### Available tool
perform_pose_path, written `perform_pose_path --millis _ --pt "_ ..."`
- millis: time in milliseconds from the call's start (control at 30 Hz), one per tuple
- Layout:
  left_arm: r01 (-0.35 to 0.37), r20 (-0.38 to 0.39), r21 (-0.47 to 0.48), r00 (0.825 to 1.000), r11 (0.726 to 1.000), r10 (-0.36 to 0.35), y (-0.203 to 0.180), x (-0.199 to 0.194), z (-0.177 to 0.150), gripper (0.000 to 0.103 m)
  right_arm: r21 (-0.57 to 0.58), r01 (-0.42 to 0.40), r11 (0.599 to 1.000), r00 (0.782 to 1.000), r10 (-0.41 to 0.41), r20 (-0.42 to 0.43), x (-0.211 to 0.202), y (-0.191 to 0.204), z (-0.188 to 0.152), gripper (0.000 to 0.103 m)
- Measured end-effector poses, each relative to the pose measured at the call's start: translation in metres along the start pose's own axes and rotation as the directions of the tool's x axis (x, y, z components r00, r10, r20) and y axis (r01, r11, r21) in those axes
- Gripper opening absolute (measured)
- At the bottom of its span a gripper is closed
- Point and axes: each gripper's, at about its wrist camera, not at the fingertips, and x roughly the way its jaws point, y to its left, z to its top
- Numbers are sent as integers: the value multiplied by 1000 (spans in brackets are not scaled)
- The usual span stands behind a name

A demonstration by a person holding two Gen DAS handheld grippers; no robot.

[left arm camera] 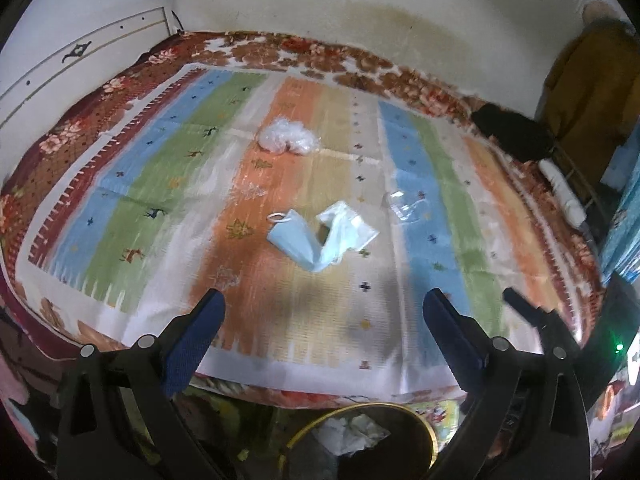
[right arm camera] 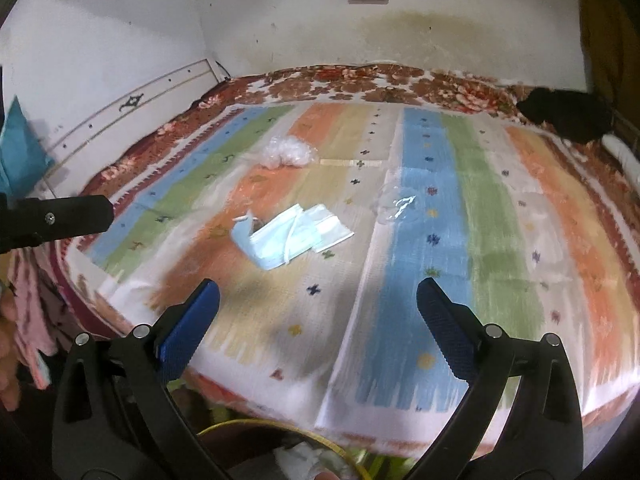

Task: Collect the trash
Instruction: 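Move both open tools back over the blue face mask and white paper, then grasp the blue face mask with the left tool while the right tool grasps the white paper packet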

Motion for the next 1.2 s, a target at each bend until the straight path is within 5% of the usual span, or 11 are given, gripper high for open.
perform_pose_path --millis 367,900,1200 --pt "33 -110 -105 993 994 -45 21 54 17 97 17 -3 1000 1000 3 -29 48 -18 24 94" --pt "-4 -211 -41 977 999 -4 18 122 23 91 2 15 1000 996 -15 -83 125 -32 46 92" --pt "-7 -245 -38 970 999 -2 19 156 33 85 29 -10 1000 988 15 -151 169 -38 48 83"
